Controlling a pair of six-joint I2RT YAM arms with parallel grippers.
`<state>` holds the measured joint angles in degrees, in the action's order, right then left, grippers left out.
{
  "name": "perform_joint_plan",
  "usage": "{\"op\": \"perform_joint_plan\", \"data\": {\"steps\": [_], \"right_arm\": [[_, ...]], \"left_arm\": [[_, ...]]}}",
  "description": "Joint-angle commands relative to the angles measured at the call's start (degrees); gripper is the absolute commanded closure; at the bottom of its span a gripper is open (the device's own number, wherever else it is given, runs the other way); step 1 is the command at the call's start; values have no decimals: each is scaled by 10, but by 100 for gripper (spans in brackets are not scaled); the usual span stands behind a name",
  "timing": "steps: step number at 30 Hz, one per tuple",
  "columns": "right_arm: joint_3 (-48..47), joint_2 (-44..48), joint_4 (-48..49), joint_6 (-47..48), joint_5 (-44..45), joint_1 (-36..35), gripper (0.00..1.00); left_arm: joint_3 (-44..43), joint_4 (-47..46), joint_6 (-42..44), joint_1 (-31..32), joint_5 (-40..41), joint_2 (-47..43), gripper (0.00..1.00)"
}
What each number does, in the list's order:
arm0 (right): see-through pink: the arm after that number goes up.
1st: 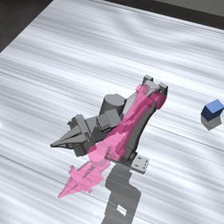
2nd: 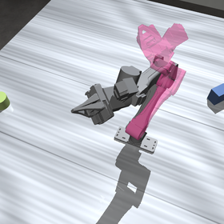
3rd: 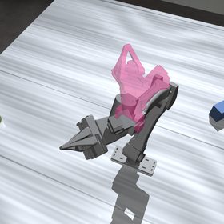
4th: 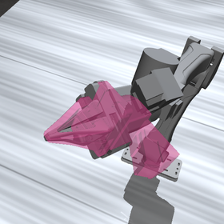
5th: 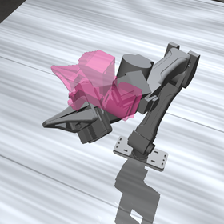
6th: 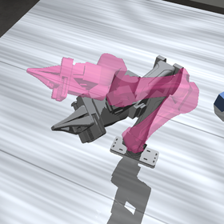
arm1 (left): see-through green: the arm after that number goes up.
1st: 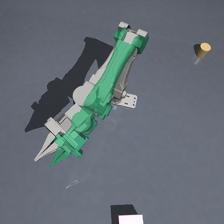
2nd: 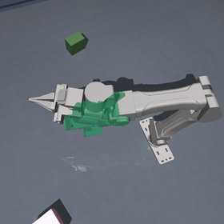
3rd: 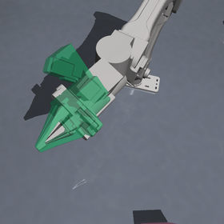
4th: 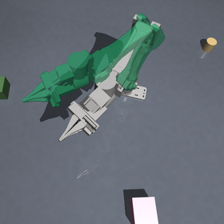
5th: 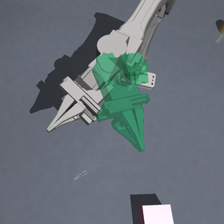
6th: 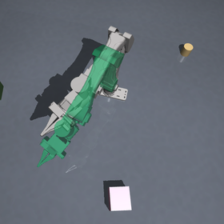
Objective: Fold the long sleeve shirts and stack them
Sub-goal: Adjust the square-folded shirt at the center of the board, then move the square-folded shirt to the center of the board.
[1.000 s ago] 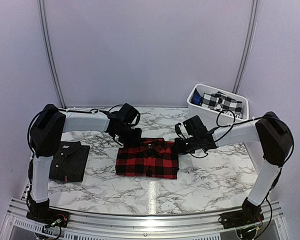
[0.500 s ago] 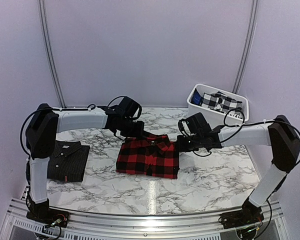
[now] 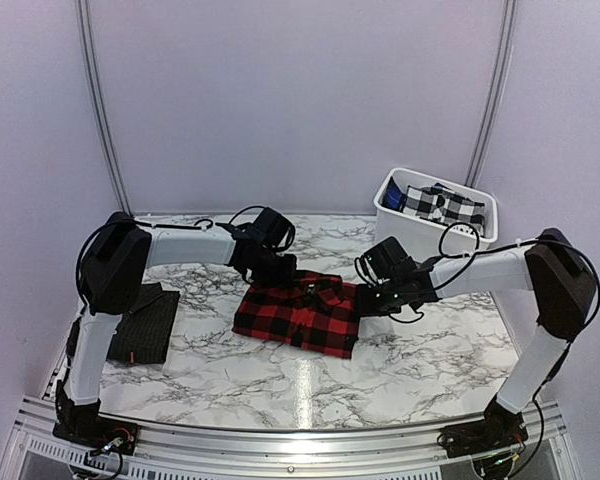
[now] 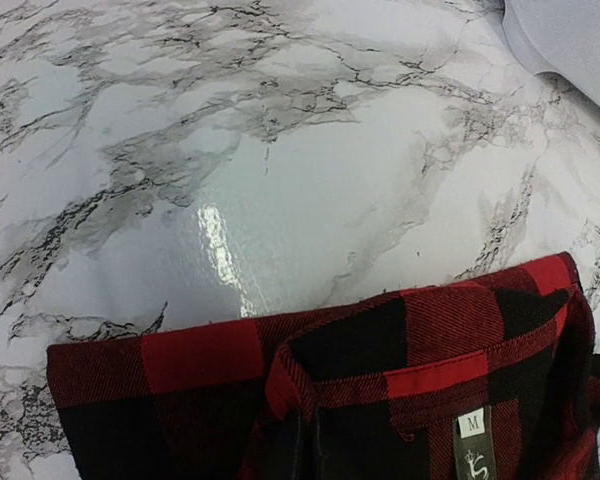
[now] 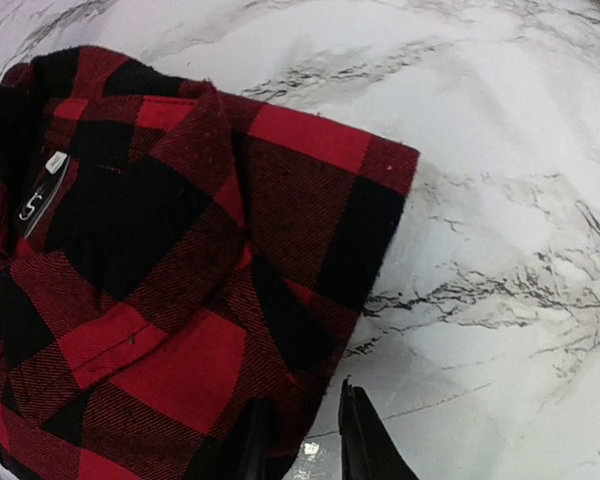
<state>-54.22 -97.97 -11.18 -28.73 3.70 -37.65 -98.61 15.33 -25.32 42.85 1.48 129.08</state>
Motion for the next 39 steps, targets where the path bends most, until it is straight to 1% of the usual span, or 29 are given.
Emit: {"op": "perform_joint_plan", "data": {"steps": [1,3,4,5,10,13,15,20,23,26,29,31,33,36,39], "right_arm": [[-53,48,-36,6,37,-31,71],[-77,49,-32,6,38,-51,67],[-88,42,-24,6,36,-61,63],[-101,30,-16,7,31,-73,62],[-190,-63,-14,13,19,-127,60],[-225,-107,-14,13,10,-147,61],[-236,-124,-14,11,6,-157,61],[-213,-148,-3,4,3,-163,61],[-195,-171,4,0,8,-163,57],[-180,-191,10,-2,10,-163,49],[-165,-192,19,-2,21,-162,42],[-151,-188,22,-2,24,-159,39],[-133,-177,28,-4,26,-152,39],[-96,-150,36,-5,26,-137,38],[-57,-115,43,-5,28,-118,38]], "left_arm": [[-25,10,8,-4,-7,0,94],[-28,14,8,-6,-6,-7,88],[-28,16,6,-8,-3,-13,84],[-26,17,4,-10,1,-23,76],[12,23,-16,-35,22,-100,51],[65,25,-34,-59,29,-161,49],[117,31,-47,-75,30,-202,49],[246,50,-63,-100,54,-312,49],[310,69,-73,-114,59,-360,48],[365,92,-78,-116,70,-400,48],[407,109,-91,-116,80,-424,48],[432,122,-100,-116,99,-433,48],[454,136,-108,-116,121,-439,48],[479,147,-126,-111,124,-442,44],[489,162,-139,-103,161,-437,42]]}}
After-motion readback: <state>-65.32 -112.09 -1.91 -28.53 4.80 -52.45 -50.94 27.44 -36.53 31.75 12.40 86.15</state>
